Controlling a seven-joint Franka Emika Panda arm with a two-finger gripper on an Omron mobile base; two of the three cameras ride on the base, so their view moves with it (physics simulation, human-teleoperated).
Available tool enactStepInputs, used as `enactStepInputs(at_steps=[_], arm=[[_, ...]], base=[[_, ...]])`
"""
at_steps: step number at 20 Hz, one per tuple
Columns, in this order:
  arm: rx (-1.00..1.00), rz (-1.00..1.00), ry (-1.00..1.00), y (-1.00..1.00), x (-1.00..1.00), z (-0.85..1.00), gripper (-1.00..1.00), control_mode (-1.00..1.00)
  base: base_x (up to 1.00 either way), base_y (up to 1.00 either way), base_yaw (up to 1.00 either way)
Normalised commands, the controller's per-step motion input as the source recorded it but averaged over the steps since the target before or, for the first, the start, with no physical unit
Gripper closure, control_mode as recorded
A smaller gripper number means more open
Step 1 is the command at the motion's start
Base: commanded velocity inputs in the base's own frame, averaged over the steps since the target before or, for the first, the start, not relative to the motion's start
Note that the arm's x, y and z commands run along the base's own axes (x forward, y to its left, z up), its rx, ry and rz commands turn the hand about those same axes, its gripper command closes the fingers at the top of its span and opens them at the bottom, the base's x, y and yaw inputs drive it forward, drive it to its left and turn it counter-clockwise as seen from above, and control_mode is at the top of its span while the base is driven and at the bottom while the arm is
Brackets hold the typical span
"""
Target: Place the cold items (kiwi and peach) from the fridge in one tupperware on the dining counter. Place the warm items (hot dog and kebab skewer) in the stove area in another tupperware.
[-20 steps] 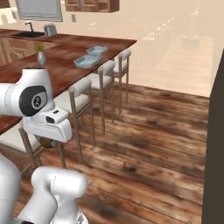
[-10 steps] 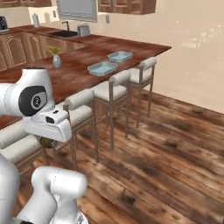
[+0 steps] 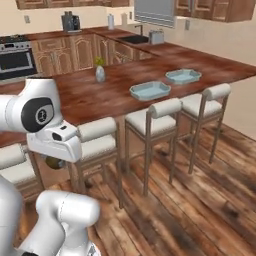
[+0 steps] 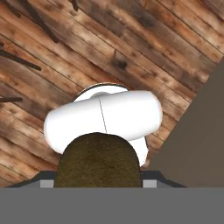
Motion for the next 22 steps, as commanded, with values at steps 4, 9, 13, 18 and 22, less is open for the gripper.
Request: enactStepInputs(at_steps=[4,9,13,18,22], arm=[[0.0,0.0,0.0,0.0,0.0,0.0,1.0,1.0],[0.0,0.0,0.0,0.0,0.0,0.0,1.0,1.0],[0.0,0.0,0.0,0.0,0.0,0.0,1.0,1.0],[0.0,0.0,0.0,0.0,0.0,0.0,1.0,1.0],[0.0,0.0,0.0,0.0,0.0,0.0,1.0,1.0]], base=[[0.12,-0.91,0.74],[-0.28,-1.0,0.43],[0.0,-1.0,0.33],[0.0,-1.0,0.33],[0.13,-1.0,0.39]])
